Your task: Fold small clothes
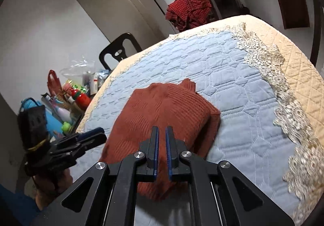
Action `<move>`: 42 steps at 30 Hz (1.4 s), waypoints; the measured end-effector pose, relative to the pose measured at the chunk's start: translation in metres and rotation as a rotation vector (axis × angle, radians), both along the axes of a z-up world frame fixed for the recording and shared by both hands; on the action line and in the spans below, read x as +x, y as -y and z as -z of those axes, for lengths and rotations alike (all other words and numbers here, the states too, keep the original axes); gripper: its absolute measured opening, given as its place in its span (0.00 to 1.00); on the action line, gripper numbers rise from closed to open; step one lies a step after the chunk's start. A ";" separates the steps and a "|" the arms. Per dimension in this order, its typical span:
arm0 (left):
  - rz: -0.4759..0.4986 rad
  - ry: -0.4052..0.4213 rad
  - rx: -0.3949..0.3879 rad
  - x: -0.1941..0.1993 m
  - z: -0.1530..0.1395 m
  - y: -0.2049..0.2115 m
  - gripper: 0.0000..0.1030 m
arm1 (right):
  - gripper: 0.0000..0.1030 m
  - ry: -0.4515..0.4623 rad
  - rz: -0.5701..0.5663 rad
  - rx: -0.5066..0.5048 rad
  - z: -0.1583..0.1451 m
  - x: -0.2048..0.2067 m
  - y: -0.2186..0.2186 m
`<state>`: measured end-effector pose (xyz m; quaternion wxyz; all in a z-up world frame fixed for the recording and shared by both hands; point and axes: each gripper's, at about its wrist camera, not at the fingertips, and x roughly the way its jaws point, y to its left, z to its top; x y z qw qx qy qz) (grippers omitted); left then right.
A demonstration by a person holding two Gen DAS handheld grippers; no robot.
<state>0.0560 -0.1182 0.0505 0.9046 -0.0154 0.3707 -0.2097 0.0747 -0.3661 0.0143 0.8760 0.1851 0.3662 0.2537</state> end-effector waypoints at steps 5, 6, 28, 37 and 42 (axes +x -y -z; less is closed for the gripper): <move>-0.025 -0.017 0.022 0.020 0.012 0.005 0.33 | 0.06 -0.059 0.019 -0.015 0.021 0.020 -0.003; -0.027 -0.020 0.019 0.022 0.015 0.006 0.35 | 0.06 -0.065 0.024 0.005 0.024 0.023 0.000; -0.067 -0.075 -0.098 0.011 0.015 -0.036 0.46 | 0.42 -0.051 0.098 0.018 0.012 -0.001 0.025; -0.078 -0.136 -0.169 0.016 0.030 -0.044 0.47 | 0.42 -0.101 0.095 0.059 0.024 -0.003 0.028; -0.068 -0.160 -0.196 0.023 0.036 -0.043 0.51 | 0.42 -0.142 0.082 0.068 0.034 0.011 0.024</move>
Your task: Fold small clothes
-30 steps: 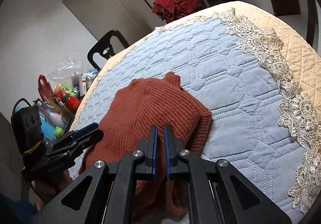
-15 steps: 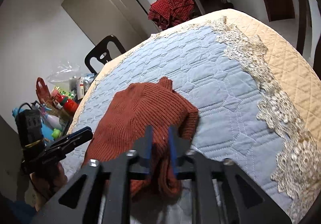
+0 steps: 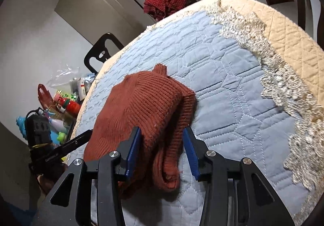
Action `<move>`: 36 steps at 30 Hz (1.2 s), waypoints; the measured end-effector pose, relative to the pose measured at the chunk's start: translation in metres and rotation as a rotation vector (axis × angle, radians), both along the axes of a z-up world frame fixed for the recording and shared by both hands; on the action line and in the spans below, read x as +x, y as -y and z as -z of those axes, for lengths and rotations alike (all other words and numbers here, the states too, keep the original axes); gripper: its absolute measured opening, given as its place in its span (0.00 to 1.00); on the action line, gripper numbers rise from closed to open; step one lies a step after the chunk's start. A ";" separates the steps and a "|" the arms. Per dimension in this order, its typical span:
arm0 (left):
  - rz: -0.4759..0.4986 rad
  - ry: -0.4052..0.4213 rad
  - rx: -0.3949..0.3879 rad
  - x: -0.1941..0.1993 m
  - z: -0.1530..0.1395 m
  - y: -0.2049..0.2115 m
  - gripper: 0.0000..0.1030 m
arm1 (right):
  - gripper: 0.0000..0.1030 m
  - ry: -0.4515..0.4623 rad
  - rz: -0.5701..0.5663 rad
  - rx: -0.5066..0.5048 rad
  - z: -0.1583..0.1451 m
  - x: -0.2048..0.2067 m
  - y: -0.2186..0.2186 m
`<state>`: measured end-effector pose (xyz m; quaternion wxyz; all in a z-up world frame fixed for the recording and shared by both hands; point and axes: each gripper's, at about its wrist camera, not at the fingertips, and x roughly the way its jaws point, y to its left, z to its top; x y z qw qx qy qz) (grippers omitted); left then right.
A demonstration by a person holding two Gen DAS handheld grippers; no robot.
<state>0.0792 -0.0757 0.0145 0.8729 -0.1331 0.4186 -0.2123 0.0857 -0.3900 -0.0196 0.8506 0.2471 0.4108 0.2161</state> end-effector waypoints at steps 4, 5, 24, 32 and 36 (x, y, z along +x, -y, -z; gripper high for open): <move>0.008 -0.012 -0.013 0.004 0.004 0.003 0.54 | 0.46 -0.013 0.003 0.003 0.004 0.009 0.000; 0.011 -0.014 -0.015 0.006 0.005 0.004 0.54 | 0.46 -0.011 0.001 0.002 0.003 0.012 -0.001; 0.053 -0.035 -0.054 0.004 0.012 0.007 0.56 | 0.44 -0.046 -0.082 0.075 0.010 0.017 0.002; 0.098 -0.035 -0.045 0.014 0.009 0.020 0.55 | 0.35 -0.063 -0.077 0.117 0.016 0.019 0.006; 0.096 -0.030 -0.028 0.017 0.007 0.029 0.54 | 0.34 -0.053 -0.077 0.093 0.014 0.027 0.000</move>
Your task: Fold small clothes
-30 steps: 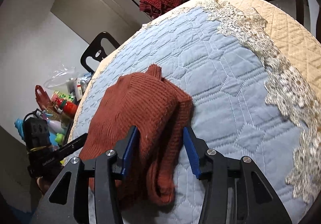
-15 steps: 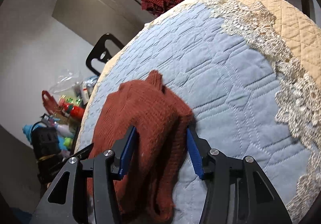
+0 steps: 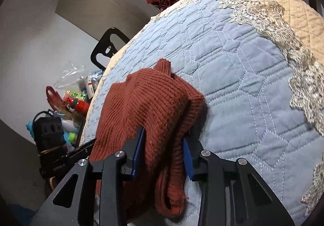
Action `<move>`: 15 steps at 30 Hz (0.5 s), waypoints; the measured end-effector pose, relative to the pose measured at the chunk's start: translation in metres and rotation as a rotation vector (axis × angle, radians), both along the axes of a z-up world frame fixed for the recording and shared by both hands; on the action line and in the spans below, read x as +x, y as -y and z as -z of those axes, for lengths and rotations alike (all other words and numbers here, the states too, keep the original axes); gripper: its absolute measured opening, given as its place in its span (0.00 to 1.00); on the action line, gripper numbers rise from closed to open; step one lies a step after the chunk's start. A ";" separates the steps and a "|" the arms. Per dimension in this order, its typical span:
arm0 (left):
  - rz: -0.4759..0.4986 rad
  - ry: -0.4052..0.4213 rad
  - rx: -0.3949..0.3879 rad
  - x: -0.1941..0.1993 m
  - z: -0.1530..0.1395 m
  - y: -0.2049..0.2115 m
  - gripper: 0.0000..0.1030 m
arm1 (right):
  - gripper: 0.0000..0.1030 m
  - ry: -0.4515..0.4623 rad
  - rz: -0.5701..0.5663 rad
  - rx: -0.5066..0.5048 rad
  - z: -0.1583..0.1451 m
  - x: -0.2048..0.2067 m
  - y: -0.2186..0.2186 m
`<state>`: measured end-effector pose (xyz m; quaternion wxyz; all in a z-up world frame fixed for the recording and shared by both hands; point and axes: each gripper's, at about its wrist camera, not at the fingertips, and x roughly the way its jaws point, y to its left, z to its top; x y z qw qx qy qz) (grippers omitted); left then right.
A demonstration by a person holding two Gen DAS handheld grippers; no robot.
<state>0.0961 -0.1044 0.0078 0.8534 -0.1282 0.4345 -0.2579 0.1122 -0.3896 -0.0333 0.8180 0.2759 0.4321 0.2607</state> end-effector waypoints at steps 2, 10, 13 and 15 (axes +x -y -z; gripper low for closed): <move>-0.006 0.014 0.015 -0.004 -0.003 0.002 0.47 | 0.30 0.004 0.001 -0.005 -0.001 -0.002 -0.001; -0.004 0.087 0.052 -0.019 -0.026 0.002 0.34 | 0.25 0.060 0.017 -0.037 -0.019 -0.013 -0.008; 0.003 0.113 0.051 -0.023 -0.035 0.000 0.33 | 0.25 0.085 0.007 -0.035 -0.029 -0.017 -0.012; 0.002 0.131 0.052 -0.026 -0.040 -0.002 0.33 | 0.25 0.100 0.003 -0.038 -0.034 -0.019 -0.014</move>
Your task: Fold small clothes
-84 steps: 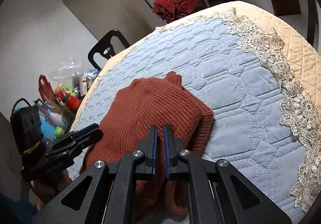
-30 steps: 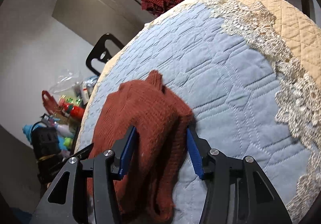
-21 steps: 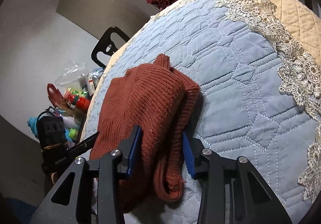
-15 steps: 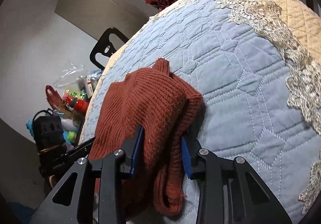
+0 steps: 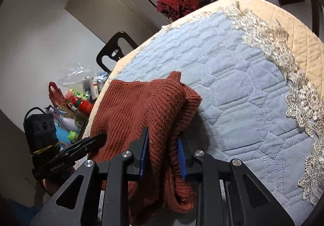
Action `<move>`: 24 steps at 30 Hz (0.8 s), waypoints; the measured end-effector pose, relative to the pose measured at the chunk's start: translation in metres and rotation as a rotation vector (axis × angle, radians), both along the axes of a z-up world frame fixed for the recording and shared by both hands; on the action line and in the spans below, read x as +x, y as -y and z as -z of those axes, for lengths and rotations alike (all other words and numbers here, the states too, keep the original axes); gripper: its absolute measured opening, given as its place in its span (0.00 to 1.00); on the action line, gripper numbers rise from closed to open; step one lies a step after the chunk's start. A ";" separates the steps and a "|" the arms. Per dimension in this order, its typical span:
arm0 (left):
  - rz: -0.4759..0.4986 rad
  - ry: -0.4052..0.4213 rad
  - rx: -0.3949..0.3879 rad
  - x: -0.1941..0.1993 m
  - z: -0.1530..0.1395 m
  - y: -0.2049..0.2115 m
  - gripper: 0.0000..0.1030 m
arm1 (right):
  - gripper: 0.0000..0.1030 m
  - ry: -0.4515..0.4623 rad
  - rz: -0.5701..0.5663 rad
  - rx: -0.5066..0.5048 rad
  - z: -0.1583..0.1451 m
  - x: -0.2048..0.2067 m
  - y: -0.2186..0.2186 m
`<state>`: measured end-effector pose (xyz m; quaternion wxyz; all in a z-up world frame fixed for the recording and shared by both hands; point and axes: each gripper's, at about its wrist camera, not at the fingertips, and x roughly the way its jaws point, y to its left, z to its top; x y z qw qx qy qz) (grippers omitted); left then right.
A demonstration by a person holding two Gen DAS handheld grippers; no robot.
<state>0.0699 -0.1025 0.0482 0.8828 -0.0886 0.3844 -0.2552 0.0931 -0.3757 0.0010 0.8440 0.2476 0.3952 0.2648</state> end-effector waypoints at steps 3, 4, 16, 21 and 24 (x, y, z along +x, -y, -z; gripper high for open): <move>-0.006 0.019 -0.005 -0.001 -0.006 -0.006 0.33 | 0.25 0.018 -0.008 0.006 -0.006 -0.002 -0.003; -0.010 0.023 -0.007 -0.001 -0.007 -0.008 0.33 | 0.25 0.023 -0.012 0.007 -0.008 -0.002 -0.006; -0.132 0.025 0.024 0.013 -0.004 -0.069 0.33 | 0.25 0.031 -0.124 0.014 -0.013 0.031 -0.069; -0.196 0.028 0.038 0.025 -0.008 -0.107 0.33 | 0.25 0.050 -0.190 0.019 -0.020 0.054 -0.112; -0.231 0.026 0.032 0.036 -0.009 -0.130 0.33 | 0.25 0.051 -0.215 0.023 -0.023 0.067 -0.134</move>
